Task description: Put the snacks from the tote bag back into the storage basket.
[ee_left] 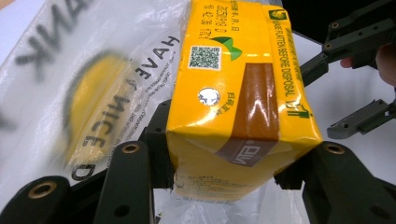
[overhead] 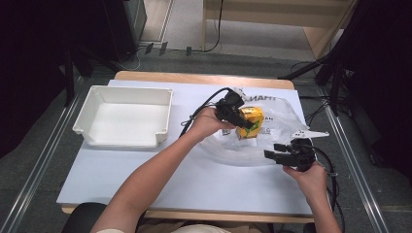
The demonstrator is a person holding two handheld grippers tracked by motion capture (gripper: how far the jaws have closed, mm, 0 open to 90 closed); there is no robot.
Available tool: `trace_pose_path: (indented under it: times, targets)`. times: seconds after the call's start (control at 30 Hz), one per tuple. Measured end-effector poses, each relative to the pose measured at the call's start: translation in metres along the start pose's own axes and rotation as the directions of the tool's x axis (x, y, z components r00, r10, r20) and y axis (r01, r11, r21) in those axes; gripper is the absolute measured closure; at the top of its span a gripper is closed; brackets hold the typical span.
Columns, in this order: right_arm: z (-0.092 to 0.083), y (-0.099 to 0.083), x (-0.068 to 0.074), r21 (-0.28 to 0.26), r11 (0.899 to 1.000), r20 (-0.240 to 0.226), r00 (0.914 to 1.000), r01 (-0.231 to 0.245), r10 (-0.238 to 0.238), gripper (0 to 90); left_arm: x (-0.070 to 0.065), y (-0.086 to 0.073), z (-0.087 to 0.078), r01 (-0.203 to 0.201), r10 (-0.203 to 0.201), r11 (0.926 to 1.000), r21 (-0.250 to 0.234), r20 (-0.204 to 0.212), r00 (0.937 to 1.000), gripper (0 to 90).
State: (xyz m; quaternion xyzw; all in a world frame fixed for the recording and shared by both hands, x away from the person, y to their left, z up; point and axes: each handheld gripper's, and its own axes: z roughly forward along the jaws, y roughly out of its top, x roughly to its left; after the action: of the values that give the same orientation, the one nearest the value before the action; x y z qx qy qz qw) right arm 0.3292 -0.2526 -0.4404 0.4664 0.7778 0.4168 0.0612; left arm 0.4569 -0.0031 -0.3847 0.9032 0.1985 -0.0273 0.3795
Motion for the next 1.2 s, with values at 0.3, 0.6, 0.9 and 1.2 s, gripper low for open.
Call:
trace_pose_path:
  times: [0.3,0.6,0.9,1.2]
  targets:
    - [0.0,0.004,0.008,-0.002,1.0,-0.001,0.9999,0.013,-0.013,41.4,-0.003,-0.001,-0.019,0.02,-0.02,0.9997,-0.012,0.001,0.9998,52.1]
    - [-0.001,0.006,0.01,-0.011,1.0,0.0,1.0,0.001,-0.001,41.6,-0.007,-0.007,-0.036,0.032,-0.031,0.9992,-0.026,0.004,0.9995,52.1]
    - [0.003,0.009,0.022,0.003,0.998,0.019,0.9979,0.062,-0.062,41.2,-0.008,-0.013,-0.052,0.047,-0.047,0.998,-0.042,-0.006,0.9989,52.1]
    - [0.004,0.01,0.024,0.005,0.998,0.018,0.9982,0.058,-0.058,41.1,-0.01,-0.023,-0.069,0.062,-0.063,0.996,-0.064,-0.014,0.9979,52.1]
